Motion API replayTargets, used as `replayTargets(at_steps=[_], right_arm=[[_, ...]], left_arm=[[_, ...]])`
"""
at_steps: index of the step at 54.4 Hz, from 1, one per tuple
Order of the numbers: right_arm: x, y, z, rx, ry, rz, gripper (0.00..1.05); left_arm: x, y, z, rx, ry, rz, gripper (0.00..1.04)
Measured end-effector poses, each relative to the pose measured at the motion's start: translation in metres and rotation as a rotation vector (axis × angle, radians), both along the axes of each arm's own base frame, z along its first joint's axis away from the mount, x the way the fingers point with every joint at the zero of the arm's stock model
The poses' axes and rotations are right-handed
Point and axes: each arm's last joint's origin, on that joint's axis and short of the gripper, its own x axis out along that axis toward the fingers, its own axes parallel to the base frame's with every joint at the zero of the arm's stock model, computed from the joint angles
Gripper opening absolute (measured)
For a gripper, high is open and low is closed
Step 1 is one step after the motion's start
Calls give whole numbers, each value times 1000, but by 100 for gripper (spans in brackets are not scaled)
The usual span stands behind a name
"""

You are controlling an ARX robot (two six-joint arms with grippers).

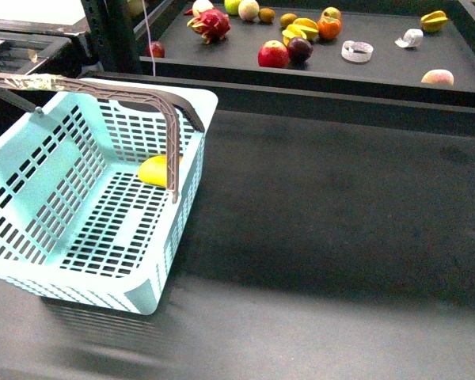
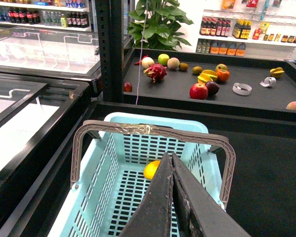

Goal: Pick mango with right arm and hold basket with left

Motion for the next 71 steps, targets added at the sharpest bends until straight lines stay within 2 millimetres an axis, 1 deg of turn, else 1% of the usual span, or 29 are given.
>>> replayTargets(at_steps=[7, 11, 39, 61, 65, 71], right_arm=[[0, 0, 0, 0, 0, 0, 96], [0, 0, 0, 0, 0, 0, 96], [0, 0, 0, 0, 0, 0, 96], [0, 0, 0, 0, 0, 0, 96], [0, 0, 0, 0, 0, 0, 96], [0, 0, 0, 0, 0, 0, 96]], left_arm=[[-8, 0, -3, 4, -1, 0, 2], [-12, 0, -8, 5, -15, 0, 2], [-32, 0, -4, 8, -32, 0, 2], [-40, 0, -4, 7, -32, 0, 2], [-48, 0, -9, 8, 1, 0, 2], [-51, 0, -7, 8, -26, 0, 2]])
